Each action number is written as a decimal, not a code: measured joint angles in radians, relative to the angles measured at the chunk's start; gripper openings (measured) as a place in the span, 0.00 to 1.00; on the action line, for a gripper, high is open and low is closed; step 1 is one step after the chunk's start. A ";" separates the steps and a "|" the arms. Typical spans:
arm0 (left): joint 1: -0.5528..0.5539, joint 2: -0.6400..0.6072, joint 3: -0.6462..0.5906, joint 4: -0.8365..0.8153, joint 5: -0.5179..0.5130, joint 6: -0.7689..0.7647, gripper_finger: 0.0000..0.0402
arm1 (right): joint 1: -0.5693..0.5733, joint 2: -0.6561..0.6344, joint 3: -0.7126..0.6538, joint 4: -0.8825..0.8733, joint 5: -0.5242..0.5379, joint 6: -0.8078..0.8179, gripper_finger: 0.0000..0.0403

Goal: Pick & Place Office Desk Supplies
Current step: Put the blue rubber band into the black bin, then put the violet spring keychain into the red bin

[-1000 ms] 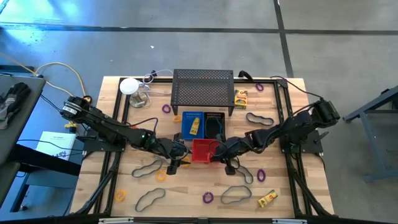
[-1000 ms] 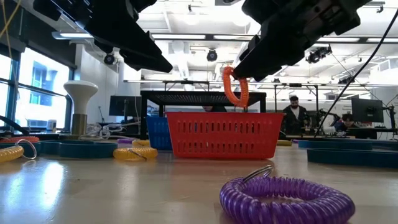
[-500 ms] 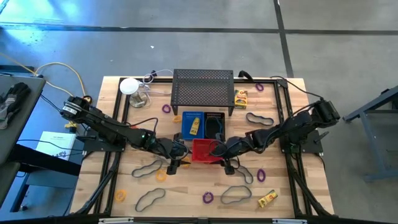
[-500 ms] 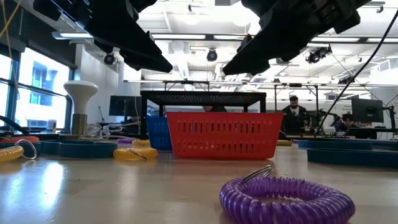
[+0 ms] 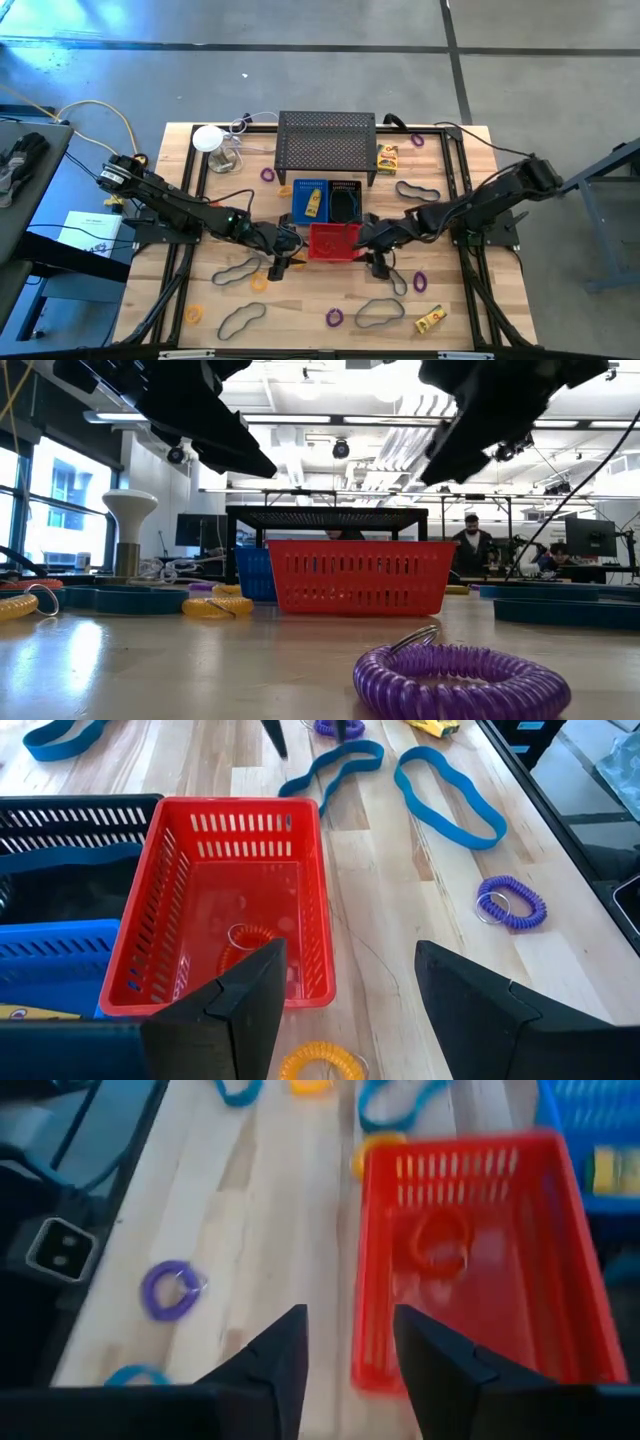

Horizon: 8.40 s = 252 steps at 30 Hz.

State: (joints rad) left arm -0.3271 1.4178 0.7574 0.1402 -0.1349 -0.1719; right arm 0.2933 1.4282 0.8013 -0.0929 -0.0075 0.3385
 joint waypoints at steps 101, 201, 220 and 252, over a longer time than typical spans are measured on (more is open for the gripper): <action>0.000 0.000 0.000 0.001 0.000 -0.008 0.54 | 0.165 0.134 -0.228 0.030 0.324 0.206 0.16; 0.017 0.051 0.001 0.028 0.005 -0.062 0.54 | -0.336 0.277 0.243 -0.314 0.567 0.065 0.01; 0.017 0.050 0.001 0.032 0.003 -0.065 0.54 | -0.398 0.330 0.244 -0.290 0.224 0.212 0.01; 0.019 0.050 0.000 0.023 0.004 -0.062 0.54 | -0.289 0.103 0.276 -0.556 0.217 0.042 0.45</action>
State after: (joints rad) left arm -0.3077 1.4681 0.7578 0.1636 -0.1310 -0.2340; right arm 0.0044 1.5308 1.0770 -0.6489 0.2095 0.3810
